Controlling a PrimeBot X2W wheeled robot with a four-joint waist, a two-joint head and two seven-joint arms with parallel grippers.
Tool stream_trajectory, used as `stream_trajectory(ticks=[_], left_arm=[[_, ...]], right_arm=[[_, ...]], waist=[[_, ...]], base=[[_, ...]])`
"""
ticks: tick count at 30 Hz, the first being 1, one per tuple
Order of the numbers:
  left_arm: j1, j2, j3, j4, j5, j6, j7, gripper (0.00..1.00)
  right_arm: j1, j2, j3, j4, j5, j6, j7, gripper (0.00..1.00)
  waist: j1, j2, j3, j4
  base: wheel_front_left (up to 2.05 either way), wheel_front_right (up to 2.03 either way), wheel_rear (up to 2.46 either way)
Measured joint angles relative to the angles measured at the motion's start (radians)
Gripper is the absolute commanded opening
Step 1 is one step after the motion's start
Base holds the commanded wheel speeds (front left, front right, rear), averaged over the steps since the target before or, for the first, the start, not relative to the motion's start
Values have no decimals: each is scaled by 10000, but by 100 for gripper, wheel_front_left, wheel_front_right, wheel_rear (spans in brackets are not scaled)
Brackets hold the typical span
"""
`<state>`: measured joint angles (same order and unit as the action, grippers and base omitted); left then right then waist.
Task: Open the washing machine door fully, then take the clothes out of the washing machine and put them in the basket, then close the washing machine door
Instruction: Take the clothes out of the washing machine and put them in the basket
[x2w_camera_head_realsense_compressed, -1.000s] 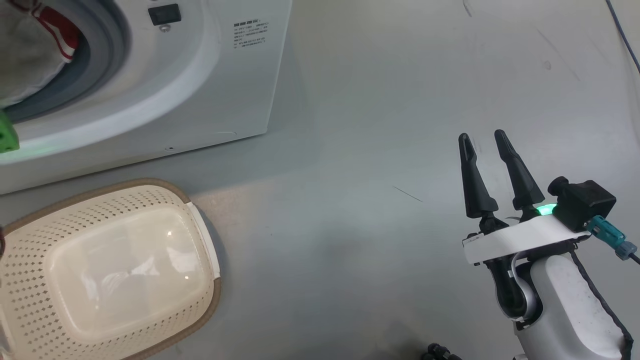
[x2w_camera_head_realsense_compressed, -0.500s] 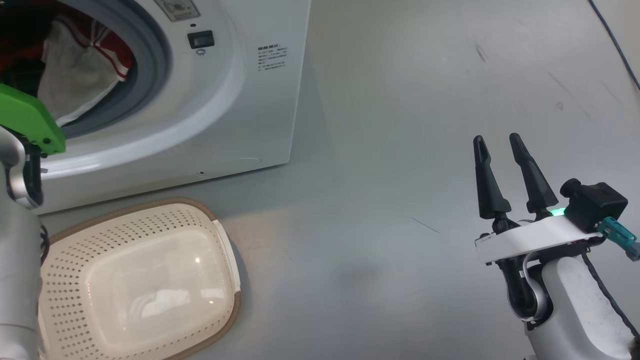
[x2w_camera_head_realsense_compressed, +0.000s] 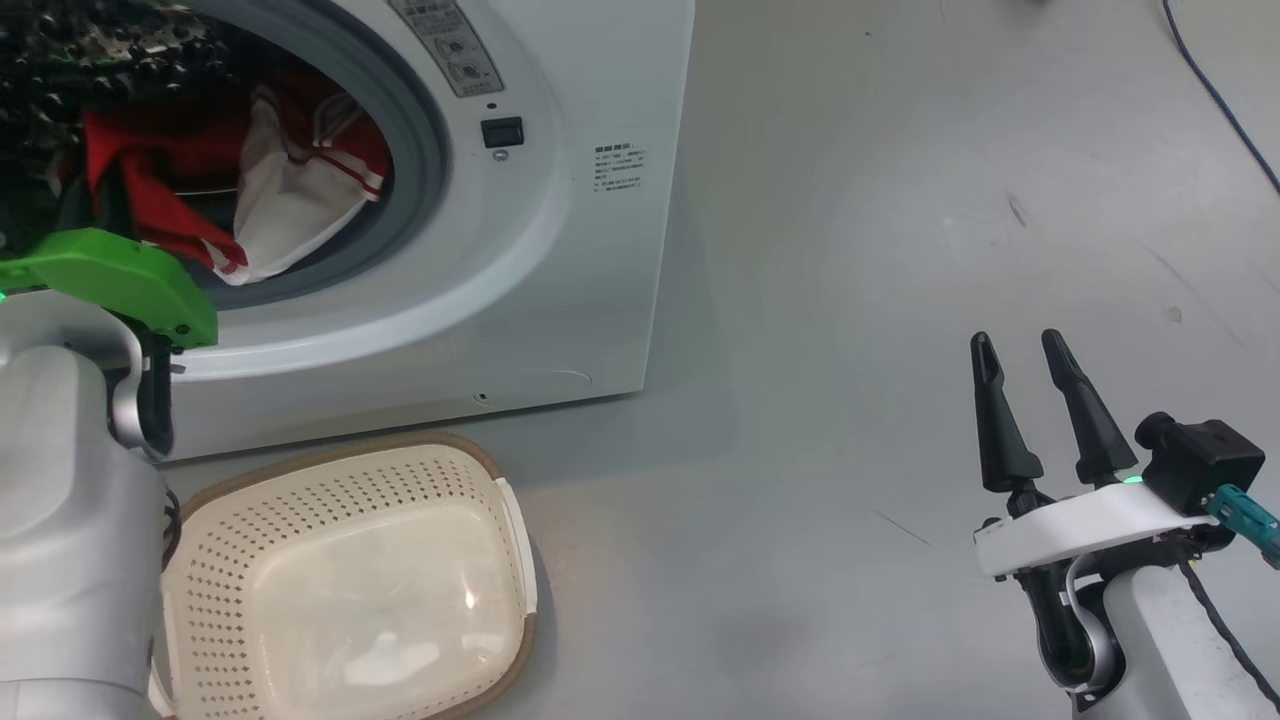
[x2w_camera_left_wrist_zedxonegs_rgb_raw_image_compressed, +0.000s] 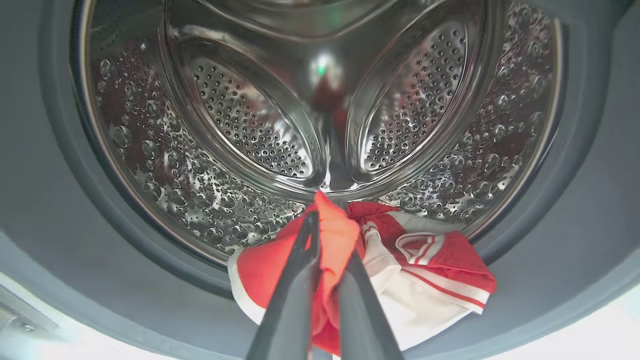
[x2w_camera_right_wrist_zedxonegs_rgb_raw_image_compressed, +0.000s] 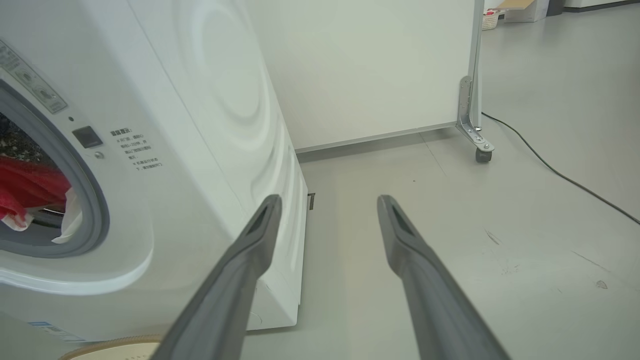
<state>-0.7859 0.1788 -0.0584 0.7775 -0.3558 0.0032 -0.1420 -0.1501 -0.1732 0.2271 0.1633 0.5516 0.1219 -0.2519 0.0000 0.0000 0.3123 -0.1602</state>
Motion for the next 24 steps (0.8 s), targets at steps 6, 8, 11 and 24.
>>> stream_trajectory(ticks=[6, 8, 11, 24], left_arm=[[340, -127, 36, -165, -146, -140, -742, 0], [398, -165, 92, -301, -251, -188, -867, 0], [480, -215, 117, -502, -286, -309, -899, 0], [856, -247, 261, -2013, -278, -474, -1076, 0]], right_arm=[[343, -27, -38, 29, -2, 0, 0, 100], [459, -33, -44, 38, -2, 0, 0, 100], [618, -35, -44, 38, -4, 0, 0, 100], [1026, -35, 12, -61, -13, 0, 0, 100]], waist=[[0, 0, -522, 336], [0, 0, -684, 436], [0, 0, -913, 582], [0, 0, -1528, 1016]], base=[[0, 0, 0], [0, 0, 0], [0, 0, 0], [0, 0, 0]])
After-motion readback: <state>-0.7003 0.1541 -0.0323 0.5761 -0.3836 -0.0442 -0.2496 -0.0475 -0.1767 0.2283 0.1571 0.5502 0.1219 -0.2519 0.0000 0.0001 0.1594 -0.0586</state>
